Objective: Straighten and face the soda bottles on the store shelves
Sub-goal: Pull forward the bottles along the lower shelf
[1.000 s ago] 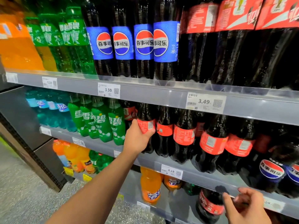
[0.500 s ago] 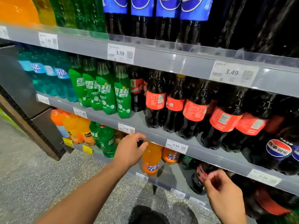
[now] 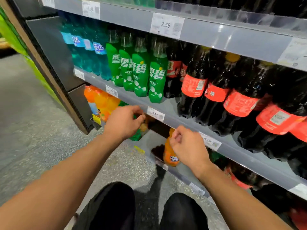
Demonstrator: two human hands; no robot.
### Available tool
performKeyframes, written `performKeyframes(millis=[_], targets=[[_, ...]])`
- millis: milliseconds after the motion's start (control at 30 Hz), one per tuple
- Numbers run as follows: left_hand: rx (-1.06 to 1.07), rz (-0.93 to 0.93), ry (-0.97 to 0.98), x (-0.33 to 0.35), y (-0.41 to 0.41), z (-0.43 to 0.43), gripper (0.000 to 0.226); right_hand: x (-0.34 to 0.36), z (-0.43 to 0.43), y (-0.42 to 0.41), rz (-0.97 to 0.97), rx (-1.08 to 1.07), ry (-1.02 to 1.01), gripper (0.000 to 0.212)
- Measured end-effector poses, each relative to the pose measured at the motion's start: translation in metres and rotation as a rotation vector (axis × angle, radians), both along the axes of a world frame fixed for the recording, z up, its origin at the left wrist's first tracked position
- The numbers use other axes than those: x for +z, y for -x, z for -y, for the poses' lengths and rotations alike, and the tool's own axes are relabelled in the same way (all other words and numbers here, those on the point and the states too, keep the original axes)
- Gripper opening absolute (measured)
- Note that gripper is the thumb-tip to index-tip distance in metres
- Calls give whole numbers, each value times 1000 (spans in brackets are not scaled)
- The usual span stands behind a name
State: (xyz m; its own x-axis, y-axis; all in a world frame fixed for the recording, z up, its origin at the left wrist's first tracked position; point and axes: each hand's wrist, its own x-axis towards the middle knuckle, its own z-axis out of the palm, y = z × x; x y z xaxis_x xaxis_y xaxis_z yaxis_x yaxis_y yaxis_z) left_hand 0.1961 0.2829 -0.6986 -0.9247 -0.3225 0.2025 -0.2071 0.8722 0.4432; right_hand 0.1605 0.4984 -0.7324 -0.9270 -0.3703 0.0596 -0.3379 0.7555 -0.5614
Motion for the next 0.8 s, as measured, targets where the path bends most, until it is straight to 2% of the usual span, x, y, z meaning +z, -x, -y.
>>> performKeyframes(millis=[67,167,300,433,667,800], targets=[[70,2,-5,-2,-19,24,13,3,33,0,-55,101,-19,5],[174,38,14,-6,-44,61,14,2,76,-6,-41,197,3,8],[255,103,13,-19,-58,112,15,-7,119,-11,-14,228,10,17],[286,128,-38,-30,-62,148,12,-17,151,-7,21,211,2,9],[343,55,-300,-67,-52,152,16,-41,189,1,64,208,-40,16],[366,89,-446,-103,-55,138,19,-47,178,25,65,147,-52,17]])
